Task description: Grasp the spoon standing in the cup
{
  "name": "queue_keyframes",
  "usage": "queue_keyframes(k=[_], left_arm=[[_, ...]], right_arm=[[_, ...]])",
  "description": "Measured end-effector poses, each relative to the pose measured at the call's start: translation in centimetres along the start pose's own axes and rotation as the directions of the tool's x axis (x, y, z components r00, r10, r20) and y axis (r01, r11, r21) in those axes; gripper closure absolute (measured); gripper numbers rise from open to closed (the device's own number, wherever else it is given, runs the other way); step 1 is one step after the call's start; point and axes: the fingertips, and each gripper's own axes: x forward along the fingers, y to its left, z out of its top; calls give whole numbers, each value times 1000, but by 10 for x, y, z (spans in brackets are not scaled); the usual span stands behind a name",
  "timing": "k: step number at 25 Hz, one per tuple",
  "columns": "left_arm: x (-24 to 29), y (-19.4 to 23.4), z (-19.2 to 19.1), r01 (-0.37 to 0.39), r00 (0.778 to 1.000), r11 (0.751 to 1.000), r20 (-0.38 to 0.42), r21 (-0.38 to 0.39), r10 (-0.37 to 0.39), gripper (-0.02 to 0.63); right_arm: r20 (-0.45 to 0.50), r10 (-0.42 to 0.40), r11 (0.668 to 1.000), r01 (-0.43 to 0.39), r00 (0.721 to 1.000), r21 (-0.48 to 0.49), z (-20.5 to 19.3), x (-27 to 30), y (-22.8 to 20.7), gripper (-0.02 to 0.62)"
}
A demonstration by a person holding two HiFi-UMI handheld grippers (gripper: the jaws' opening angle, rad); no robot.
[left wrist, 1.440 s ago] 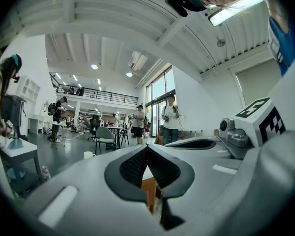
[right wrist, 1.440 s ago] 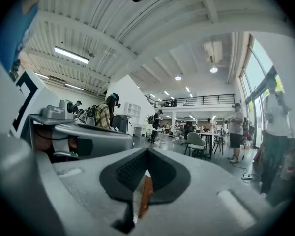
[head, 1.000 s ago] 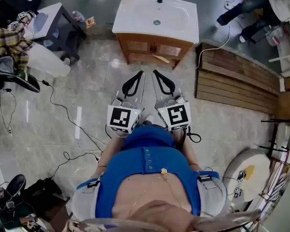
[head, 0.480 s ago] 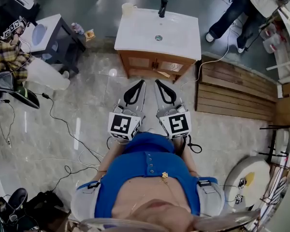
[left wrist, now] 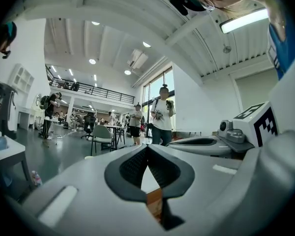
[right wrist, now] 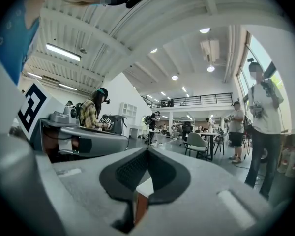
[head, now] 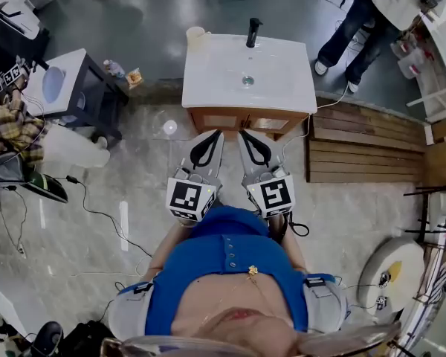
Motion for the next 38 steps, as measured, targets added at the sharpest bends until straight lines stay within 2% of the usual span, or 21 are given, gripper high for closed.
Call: queue_keyframes(k=[6, 15, 22, 27, 38], left_arm=[[8, 36, -3, 30, 999, 1000, -15, 1, -30, 606], [31, 62, -4, 42, 999, 999, -14, -22, -42, 606], [77, 101, -6, 8, 1000, 999, -30, -33, -9, 606], [127, 128, 2, -23, 999, 1000, -36, -7, 23, 606], [200, 171, 6, -142, 989, 990, -49, -1, 142, 606]], right_arm=[[-1, -11, 1000, 11, 1000, 9, -8, 40, 8, 594], [-16, -34, 999, 35, 999, 31, -10, 75, -3, 594], [-25, 4, 999, -3, 1000, 46, -17, 128, -35, 594], [-11, 59, 998, -59, 998, 31, -12, 173, -72, 594], [-39, 149, 988, -147, 988, 36, -20, 239, -135, 593]])
